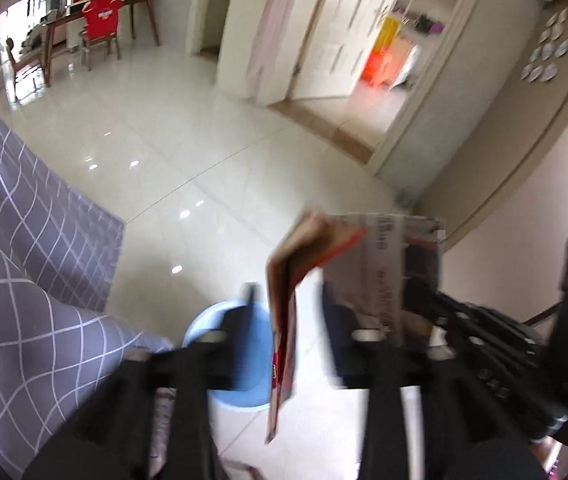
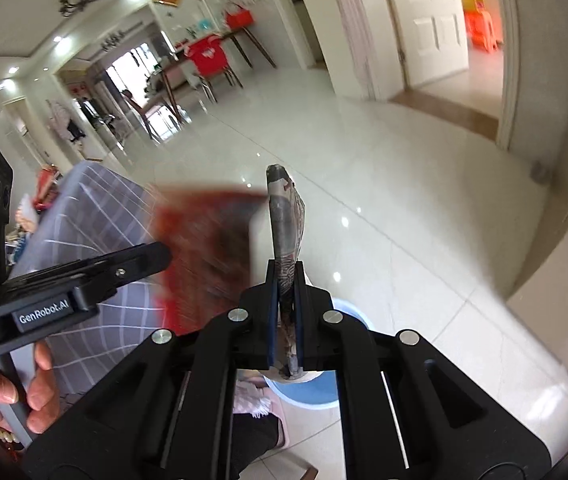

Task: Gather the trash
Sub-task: 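Carry both items over the blue bin and open both tools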

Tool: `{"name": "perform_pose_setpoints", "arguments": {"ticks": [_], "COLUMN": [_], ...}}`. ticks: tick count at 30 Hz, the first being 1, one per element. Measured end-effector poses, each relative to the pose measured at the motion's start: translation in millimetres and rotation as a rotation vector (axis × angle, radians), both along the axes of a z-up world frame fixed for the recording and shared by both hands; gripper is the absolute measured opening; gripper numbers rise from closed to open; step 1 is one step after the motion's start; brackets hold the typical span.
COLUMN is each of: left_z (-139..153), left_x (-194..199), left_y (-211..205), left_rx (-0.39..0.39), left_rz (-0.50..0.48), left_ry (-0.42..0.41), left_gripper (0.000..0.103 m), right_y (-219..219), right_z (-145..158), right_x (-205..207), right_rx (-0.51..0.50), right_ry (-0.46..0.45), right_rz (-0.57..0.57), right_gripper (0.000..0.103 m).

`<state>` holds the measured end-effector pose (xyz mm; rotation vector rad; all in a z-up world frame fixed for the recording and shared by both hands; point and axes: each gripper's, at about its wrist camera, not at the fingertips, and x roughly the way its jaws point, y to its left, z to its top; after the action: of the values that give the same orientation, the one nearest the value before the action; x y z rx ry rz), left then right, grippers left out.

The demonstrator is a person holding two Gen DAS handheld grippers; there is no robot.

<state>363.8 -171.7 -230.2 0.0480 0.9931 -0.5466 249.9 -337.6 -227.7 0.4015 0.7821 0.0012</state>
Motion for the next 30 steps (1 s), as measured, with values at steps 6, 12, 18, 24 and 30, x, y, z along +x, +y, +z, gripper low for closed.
{"name": "perform_pose_setpoints", "arguments": {"ticks": [6,12,18,24,30], "left_z": [-19,-18,-22,-15,-7], "left_x": [14,11,7,7,4], "left_y": [2,20,32,44,56], "left_rx": [0.045,0.074,0.091,0.083,0.07], "left_rz": [0.029,0.039,0.043,0.063,0.076], "left_ry": [0.05,0.019,0.002,-0.026,-0.041], "left_gripper": [0.063,0.065,0.066,0.07,0.073], "right_y": [12,15,26,29,28], "right_z": [-28,-37,-31,-24,-22], "right_x": [15,22,28,31,33], "right_rx": [0.013,0.014,0.007,0.012,0.006], "right_ry": [0.072,0.08,0.079,0.055,0.028], "right_rz": [0.015,0.038,0.05,0.048,-0.005], "right_gripper": [0.007,0.007,0.007,0.009,0.056]}}
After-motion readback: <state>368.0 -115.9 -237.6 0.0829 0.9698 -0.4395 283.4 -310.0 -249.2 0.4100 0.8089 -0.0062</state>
